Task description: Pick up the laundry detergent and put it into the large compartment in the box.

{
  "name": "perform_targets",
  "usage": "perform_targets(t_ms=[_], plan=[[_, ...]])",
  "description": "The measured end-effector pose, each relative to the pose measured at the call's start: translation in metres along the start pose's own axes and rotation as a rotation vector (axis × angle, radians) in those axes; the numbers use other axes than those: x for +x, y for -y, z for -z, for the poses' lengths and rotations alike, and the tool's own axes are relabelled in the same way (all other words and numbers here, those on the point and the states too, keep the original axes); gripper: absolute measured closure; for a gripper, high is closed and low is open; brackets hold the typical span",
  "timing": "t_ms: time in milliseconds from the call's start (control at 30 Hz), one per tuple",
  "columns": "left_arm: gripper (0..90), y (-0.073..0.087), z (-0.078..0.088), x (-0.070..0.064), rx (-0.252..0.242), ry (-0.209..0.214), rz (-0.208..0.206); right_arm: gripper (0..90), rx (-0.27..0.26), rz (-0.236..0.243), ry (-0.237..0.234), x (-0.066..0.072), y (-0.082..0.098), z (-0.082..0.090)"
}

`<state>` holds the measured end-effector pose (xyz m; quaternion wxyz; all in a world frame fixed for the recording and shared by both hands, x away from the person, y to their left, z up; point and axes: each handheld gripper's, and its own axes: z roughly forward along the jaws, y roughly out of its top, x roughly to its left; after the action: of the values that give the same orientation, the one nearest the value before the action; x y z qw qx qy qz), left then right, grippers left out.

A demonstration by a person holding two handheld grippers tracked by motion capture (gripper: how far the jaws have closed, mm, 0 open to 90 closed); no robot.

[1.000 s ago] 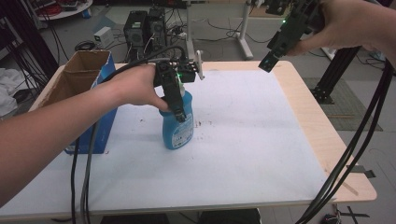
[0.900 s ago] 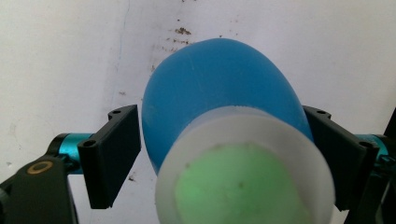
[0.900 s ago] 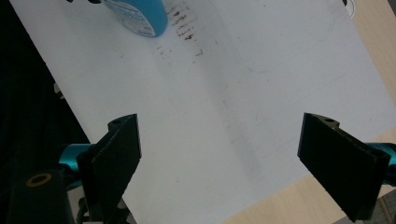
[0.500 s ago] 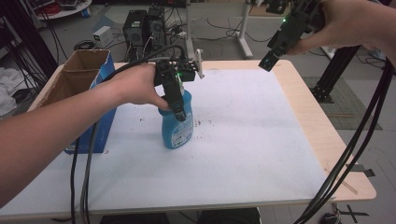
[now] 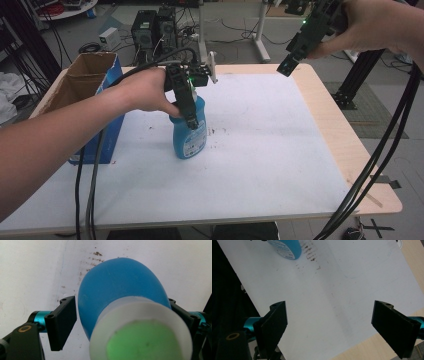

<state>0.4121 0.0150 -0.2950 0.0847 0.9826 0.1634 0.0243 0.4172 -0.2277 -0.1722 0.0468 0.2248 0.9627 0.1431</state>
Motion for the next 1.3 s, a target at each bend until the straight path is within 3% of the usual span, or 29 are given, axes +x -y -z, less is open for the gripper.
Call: perform_targets(t_ms=[633, 1300], plan=[[26.5, -0.001, -0.0011, 0.001, 0.006, 0.037, 0.02, 12.6, 0.0, -0.006, -0.005, -0.002, 0.0011, -0.0004], [33.3, -0.0023, -0.0006, 0.0015, 0.011, 0.054, 0.074, 12.6, 0.002, -0.016, -0.005, -0.0039, 0.0028, -0.0019]])
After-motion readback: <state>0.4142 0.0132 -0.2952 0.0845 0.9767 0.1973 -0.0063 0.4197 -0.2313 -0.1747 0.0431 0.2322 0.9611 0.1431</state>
